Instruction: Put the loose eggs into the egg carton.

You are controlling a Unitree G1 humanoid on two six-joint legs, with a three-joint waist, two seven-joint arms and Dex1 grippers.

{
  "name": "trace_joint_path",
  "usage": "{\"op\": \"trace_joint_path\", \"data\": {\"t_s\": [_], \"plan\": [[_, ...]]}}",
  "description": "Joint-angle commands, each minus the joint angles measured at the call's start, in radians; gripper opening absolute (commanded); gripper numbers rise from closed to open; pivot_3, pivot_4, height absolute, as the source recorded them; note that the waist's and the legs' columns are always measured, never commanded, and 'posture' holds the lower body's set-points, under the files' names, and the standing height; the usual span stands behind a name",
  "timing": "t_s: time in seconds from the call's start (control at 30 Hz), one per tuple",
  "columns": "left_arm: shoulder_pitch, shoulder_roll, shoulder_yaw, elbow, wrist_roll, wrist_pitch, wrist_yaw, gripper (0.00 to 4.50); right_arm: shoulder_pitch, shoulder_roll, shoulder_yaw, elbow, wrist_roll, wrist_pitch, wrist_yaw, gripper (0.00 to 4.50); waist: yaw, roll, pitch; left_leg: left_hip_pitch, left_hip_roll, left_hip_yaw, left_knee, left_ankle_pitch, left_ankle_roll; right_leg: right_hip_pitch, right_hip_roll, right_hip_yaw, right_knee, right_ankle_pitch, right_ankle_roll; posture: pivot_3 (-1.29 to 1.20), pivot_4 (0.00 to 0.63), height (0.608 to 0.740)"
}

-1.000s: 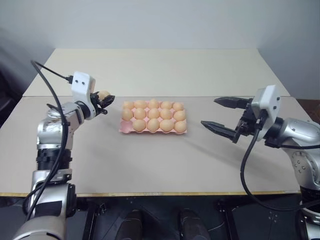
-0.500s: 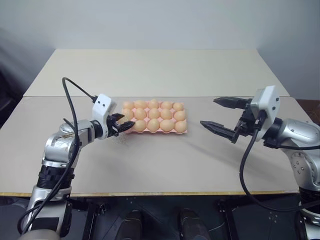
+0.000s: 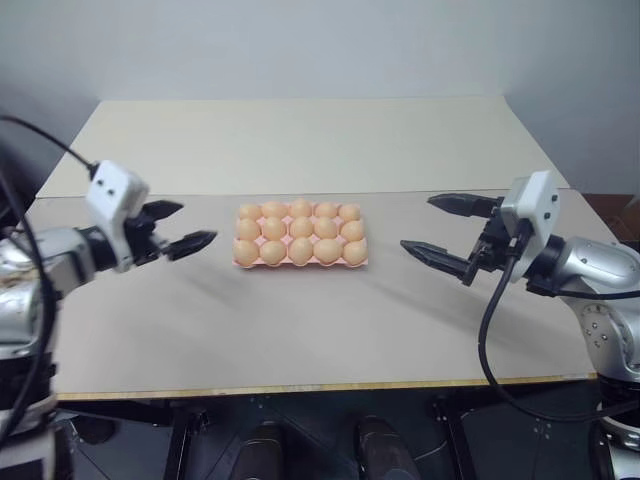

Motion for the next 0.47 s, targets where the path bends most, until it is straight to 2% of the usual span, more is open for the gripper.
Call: {"op": "trace_joint_path", "data": {"t_s": [0.03,0.2,0.33,0.47], "plan": [[0.085,0.052,0.123,-0.035,-0.048,-0.062,-0.109,4.45,0.002,-0.022,-0.027,-0.01,-0.005,-0.031,0.021,4.5,0.0,0.0,0.0,0.0,0.0,0.0,0.0,0.0,0.0,0.0,0.0,0.0,0.0,0.0,0.0,0.0,0.15,0.74],[0.249,0.045,0.253,-0.11,-0.125,-0.055,-0.183,4.45,0.042,-0.032,-0.033,0.015,-0.009,-0.041,0.056,4.5,0.006,0.0,0.0,-0.001,0.0,0.0,0.0,0.0,0.0,0.0,0.0,0.0,-0.001,0.0,0.0,0.0,0.15,0.74],[0.304,0.052,0.272,-0.161,-0.158,-0.024,-0.179,4.45,0.048,-0.04,-0.031,0.028,-0.015,-0.051,0.075,4.5,0.006,0.0,0.0,0.001,0.0,0.0,0.0,0.0,0.0,0.001,0.0,0.0,-0.001,0.0,0.0,0.0,0.15,0.74],[0.289,0.054,0.282,-0.173,-0.218,0.024,-0.156,4.45,0.034,-0.044,-0.025,0.039,-0.014,-0.05,0.085,4.5,0.003,0.0,0.0,0.001,0.001,0.0,-0.001,0.0,0.0,0.001,0.0,0.0,-0.001,0.0,0.0,0.0,0.15,0.74]]}}
